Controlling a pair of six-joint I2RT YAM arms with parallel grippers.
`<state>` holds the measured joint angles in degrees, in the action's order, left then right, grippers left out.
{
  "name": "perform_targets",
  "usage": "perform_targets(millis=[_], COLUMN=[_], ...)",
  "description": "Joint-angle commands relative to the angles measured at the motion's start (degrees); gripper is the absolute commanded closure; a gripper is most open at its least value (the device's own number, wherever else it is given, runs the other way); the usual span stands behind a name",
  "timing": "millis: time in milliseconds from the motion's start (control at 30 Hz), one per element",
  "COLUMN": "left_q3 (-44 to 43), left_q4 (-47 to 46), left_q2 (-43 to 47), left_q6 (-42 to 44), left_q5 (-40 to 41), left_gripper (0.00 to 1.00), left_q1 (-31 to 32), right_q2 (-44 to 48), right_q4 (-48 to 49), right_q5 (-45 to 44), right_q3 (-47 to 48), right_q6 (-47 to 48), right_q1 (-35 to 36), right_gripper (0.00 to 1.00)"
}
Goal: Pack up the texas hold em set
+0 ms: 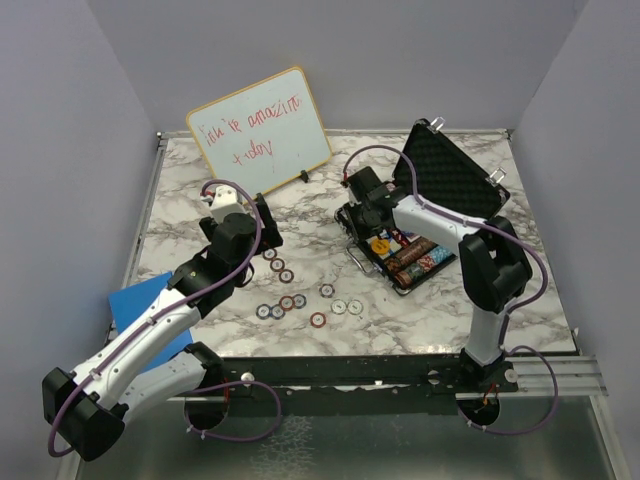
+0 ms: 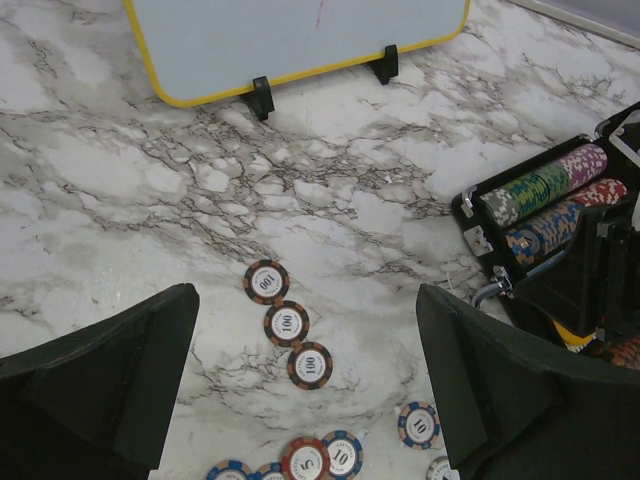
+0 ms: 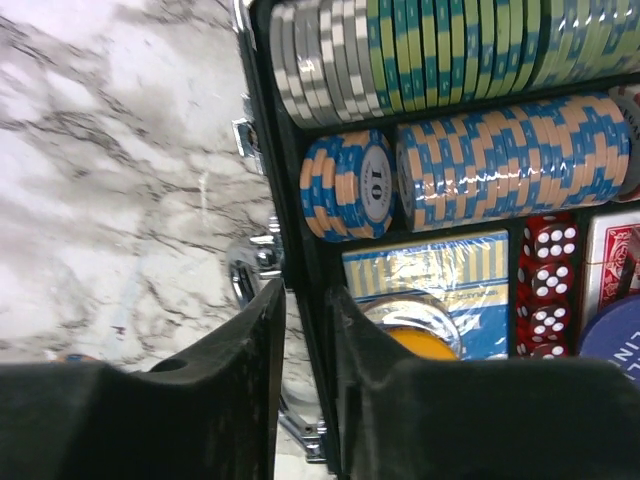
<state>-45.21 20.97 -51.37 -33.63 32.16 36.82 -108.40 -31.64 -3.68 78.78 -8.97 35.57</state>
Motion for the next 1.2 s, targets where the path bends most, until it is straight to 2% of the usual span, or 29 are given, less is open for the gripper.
perform_targets(millis=[0,133,200,267,533,700,1167], left_q3=[-0.1,-0.6,-1.2,-1.9,-4.4,-4.0,0.9], left_q4=[0.5,1.6,2.5,3.4,7.1,8.3,8.7], left_q2=[1.5,2.3,3.1,3.8,7.0,8.3,10.2], left_q6=[-0.3,-0.6,-0.7,-0.4,1.0,0.0,-5.4], left_q5=[0.4,0.5,0.9,1.6,3.9,2.6,-1.1], left_gripper=[0.01,0.01,0.01,0.01,0.01,0.01,0.01], left_q1=[-0.2,-0.2,-0.2,-0.2,-0.2,-0.2,-0.2], right_q2=[4.9,10.2,11.6,11.6,5.1,2.0,-4.1], right_q4=[4.0,3.3,3.2,3.3,2.3,0.6,-2.2], right_q5=[2.7,3.3,1.4,-0.2,-2.0,-2.8,-2.1], right_q3=[0.9,-1.7,-2.6,-3.1,-2.7,-2.3,-3.4], right_q6=[-0.1,-0.2,-0.2,-0.4,-3.4,-4.3,-5.5], right_q1=[0.6,2.9,6.0,9.7,18.0,21.1,22.5], right_gripper=[0.68,0.55,0.47,0.43,0.40,0.37,0.35])
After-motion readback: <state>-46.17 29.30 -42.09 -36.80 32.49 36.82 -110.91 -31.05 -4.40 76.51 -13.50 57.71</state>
